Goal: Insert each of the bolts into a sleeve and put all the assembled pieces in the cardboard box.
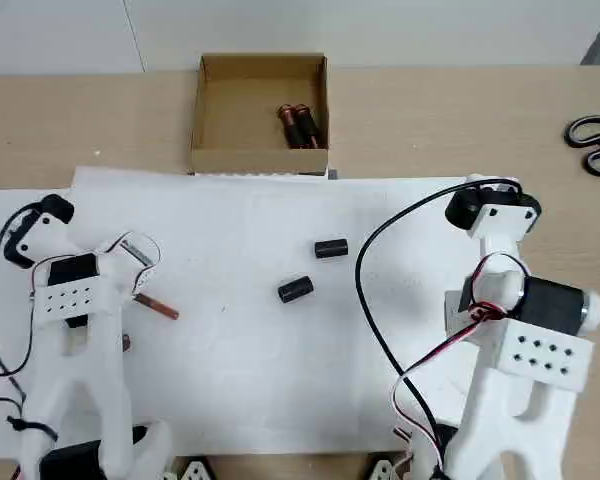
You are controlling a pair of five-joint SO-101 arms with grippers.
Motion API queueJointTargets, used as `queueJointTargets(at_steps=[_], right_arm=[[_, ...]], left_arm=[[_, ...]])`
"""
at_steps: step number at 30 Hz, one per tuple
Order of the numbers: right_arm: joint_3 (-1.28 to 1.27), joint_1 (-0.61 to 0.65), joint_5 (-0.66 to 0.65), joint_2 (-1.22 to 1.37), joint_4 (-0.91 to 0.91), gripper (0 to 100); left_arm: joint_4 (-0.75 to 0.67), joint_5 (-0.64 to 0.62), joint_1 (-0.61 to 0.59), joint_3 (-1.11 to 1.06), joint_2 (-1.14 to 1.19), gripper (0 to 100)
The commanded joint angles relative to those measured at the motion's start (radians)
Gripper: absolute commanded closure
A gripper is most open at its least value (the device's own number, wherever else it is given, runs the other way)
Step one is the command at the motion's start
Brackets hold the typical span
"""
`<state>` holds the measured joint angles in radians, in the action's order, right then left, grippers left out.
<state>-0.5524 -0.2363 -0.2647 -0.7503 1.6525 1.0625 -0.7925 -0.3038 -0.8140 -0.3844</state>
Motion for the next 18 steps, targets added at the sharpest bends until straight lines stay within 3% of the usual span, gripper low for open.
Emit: queueJointTargets(at_steps=[1, 18], right_arm=[[0.006, -0.007, -0.011, -0.021, -0.005, 99.5], [0.006, -0.007, -0.011, -0.021, -0.004, 99.5]], left_arm=[[-0.018, -0.003, -0.003, 0.004, 0.002, 86], [-0.069, -0.003, 0.0, -0.005, 0.003, 86]])
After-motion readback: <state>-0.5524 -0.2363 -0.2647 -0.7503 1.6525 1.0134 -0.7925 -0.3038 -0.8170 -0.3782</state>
